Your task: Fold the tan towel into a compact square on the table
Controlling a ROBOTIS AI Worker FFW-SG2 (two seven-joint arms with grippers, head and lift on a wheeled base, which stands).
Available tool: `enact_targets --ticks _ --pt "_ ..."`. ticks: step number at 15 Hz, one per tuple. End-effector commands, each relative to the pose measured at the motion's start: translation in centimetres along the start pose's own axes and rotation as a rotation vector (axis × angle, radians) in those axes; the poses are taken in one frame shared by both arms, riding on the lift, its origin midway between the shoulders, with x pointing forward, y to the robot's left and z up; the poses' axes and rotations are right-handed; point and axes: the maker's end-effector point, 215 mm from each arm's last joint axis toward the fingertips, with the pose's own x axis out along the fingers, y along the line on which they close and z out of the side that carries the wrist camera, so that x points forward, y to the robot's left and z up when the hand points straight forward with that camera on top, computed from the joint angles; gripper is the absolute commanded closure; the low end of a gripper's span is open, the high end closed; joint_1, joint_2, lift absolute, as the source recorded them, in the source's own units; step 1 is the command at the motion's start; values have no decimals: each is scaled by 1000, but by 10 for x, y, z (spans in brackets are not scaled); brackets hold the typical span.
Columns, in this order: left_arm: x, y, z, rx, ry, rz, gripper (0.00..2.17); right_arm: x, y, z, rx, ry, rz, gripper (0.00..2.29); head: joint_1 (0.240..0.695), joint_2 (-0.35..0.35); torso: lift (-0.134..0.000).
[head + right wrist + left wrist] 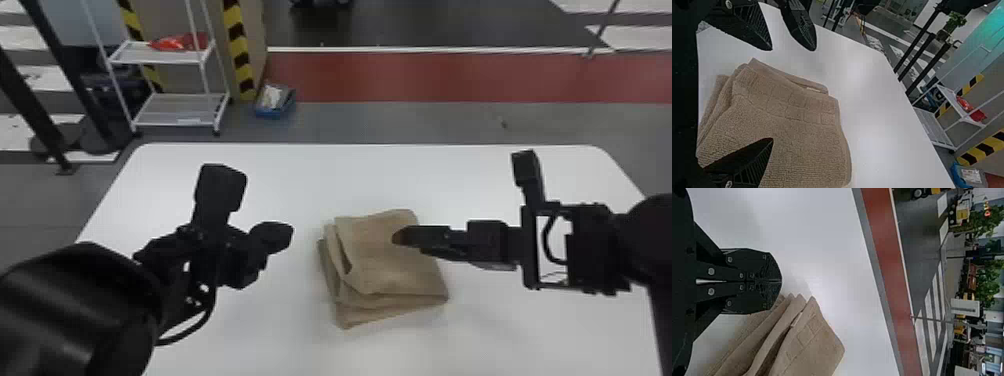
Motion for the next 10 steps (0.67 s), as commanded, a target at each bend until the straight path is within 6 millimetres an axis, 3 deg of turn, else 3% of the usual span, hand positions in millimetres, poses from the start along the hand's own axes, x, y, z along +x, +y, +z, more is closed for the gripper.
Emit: enact_targets --ticks 1,2,3,4,5,6,8,10 --pt "4 17 7 -15 -48 16 1949 -9 -1 -17 5 -12 2 76 695 43 -123" --pt "7 20 14 -20 -85 16 1949 -18 -1 -24 -1 -26 -4 205 695 52 -123" --pt "12 21 17 -31 -110 7 1949 -28 0 -34 -9 -40 -14 529 695 55 -123" --pt "15 22 22 -41 -133 -1 1949 -39 -2 -39 -24 -60 -39 1011 695 51 -123" --pt "18 22 23 -55 -142 -14 1949 -49 -3 -52 -29 -68 -56 1710 695 45 -123" --pt "21 20 25 -64 -151 -23 1949 -58 -3 -67 -37 -67 -73 1993 695 36 -123" --pt "24 22 28 -69 -162 -28 1949 -68 -10 -97 -57 -62 -136 2010 695 20 -123" --pt "28 24 29 -72 -164 -27 1949 -69 -23 -95 -115 -105 -204 2010 695 1 -123"
